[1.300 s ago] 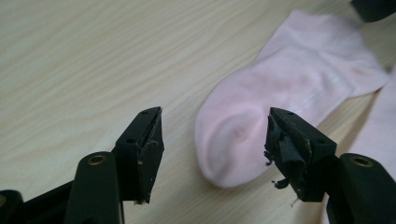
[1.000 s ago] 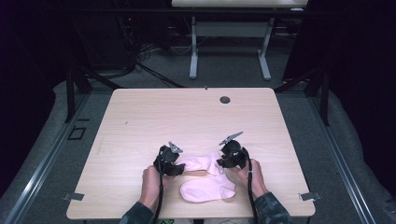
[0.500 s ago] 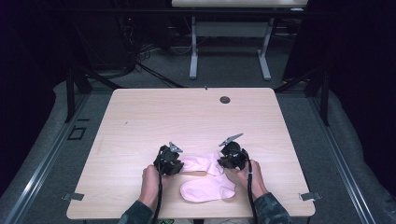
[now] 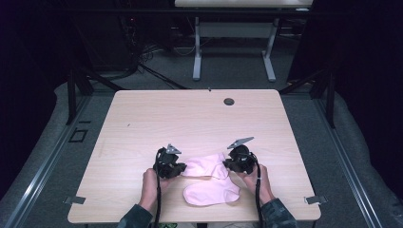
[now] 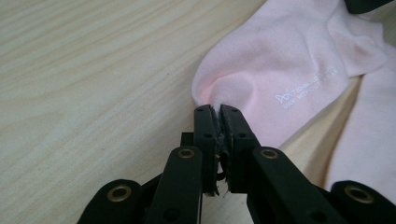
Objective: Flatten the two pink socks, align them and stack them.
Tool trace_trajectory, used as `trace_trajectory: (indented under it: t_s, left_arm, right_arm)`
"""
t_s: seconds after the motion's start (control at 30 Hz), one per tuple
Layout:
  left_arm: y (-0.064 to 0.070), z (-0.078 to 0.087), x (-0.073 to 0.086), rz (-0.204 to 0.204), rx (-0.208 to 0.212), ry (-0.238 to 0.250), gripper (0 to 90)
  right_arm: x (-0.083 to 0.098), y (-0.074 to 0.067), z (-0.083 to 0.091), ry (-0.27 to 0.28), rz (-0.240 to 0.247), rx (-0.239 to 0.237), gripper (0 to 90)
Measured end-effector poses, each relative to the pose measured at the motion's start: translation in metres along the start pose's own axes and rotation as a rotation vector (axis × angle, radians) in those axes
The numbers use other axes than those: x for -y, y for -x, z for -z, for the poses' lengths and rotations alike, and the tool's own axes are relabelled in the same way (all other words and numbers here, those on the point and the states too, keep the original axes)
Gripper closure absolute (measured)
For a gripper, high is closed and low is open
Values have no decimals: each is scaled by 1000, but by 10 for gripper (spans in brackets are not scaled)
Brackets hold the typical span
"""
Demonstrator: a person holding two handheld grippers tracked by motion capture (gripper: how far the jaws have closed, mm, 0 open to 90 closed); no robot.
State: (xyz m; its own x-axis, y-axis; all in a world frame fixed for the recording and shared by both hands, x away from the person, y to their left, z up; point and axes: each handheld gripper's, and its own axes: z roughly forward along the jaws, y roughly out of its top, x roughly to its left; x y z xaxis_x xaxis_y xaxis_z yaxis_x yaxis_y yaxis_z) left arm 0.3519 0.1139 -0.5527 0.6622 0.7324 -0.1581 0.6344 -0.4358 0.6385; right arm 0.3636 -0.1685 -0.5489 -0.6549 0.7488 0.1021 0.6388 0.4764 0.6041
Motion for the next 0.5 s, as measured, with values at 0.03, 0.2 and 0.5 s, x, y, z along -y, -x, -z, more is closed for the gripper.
trace_trajectory:
  t_s: [0.03, 0.2, 0.5]
  left_arm:
    - [1, 4, -2, 3, 10, 12, 857]
    - [11, 30, -11, -20, 30, 63, 857]
    - [31, 57, -6, -29, 109, 70, 855]
  right_arm:
    - [-1, -1, 5, 9, 2, -3, 845]
    - [-7, -7, 34, 60, 21, -3, 845]
    - [1, -20, 78, 51, 10, -46, 843]
